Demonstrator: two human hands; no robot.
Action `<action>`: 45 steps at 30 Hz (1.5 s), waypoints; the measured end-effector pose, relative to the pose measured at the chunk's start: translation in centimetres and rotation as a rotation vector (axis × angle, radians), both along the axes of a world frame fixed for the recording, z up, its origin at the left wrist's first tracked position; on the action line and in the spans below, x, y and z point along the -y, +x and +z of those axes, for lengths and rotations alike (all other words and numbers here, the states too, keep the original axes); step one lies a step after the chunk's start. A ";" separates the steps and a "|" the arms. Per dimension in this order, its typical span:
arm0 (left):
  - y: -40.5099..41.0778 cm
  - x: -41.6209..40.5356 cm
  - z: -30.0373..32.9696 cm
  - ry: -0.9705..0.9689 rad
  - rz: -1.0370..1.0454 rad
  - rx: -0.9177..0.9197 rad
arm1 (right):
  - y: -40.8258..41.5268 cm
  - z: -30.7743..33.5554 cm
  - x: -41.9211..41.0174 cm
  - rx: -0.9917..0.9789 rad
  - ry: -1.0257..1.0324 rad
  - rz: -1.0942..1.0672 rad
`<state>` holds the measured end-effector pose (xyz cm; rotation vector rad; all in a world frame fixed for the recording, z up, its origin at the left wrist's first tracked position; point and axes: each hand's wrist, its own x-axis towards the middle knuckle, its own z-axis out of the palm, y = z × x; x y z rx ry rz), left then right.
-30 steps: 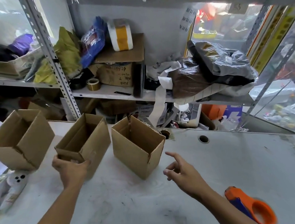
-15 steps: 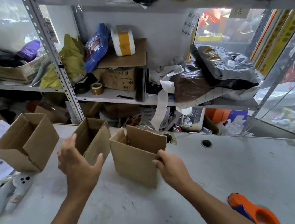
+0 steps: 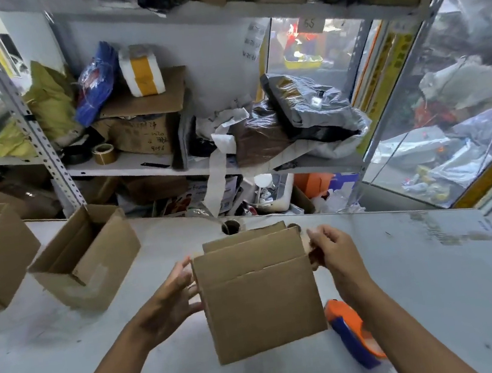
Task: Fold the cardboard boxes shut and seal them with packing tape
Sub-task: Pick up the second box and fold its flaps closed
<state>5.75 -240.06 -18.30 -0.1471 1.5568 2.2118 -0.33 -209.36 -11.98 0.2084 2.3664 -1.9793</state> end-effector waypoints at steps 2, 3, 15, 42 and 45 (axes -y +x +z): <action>0.6 -1.5 0.4 -0.140 -0.098 -0.012 | 0.1 -1.1 -1.5 0.076 -0.203 -0.105; 0.9 -2.3 0.7 -0.222 -0.136 -0.024 | 0.2 -1.7 -2.0 0.112 -0.311 -0.152; 1.3 -7.9 4.0 -1.519 -0.040 -0.742 | 2.4 -2.0 -1.5 -0.010 0.089 -0.009; 3.9 -5.2 3.4 -1.154 -0.177 -0.941 | 4.4 -1.6 -2.0 0.480 -0.528 0.567; 3.8 -5.2 3.5 -1.159 -0.172 -0.933 | 4.5 -1.3 -2.0 0.457 -0.501 0.595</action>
